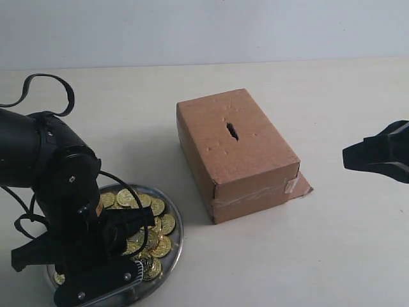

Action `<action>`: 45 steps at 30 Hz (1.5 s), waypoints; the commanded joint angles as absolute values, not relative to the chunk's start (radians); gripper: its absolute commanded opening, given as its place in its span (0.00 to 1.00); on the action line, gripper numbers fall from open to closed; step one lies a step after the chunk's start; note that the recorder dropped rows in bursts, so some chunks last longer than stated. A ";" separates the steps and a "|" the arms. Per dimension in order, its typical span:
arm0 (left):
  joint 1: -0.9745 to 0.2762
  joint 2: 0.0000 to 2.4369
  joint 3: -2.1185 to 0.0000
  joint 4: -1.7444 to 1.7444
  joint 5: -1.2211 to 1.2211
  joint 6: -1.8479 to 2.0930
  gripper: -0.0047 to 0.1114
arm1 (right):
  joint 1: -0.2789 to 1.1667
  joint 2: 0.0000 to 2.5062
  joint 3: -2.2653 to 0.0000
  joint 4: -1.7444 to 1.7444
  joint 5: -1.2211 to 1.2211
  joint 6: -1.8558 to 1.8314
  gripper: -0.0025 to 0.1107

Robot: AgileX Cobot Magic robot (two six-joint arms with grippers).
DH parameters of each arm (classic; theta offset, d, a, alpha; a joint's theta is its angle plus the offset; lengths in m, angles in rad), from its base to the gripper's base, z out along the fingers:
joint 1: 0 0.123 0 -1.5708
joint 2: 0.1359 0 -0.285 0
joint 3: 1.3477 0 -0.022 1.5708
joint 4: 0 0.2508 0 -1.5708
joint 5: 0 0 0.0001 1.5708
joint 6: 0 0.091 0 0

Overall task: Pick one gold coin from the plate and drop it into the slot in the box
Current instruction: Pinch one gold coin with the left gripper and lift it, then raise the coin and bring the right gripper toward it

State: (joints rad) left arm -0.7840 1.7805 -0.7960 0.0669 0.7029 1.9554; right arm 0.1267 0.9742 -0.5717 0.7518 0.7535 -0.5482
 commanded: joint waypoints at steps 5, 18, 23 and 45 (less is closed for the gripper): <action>-0.789 1.791 -0.793 0.052 0.680 1.951 0.36 | 0.128 0.965 -0.579 0.760 0.749 -0.555 0.02; -0.789 1.758 -0.793 0.052 0.654 1.869 0.25 | 0.128 0.965 -0.579 0.761 0.749 -0.555 0.02; -0.789 1.699 -0.793 0.073 0.630 1.786 0.26 | 0.128 0.965 -0.579 0.787 0.740 -0.555 0.02; -0.787 1.161 -0.793 0.068 0.541 1.073 0.26 | 0.635 1.321 -0.668 1.706 0.561 -1.071 0.02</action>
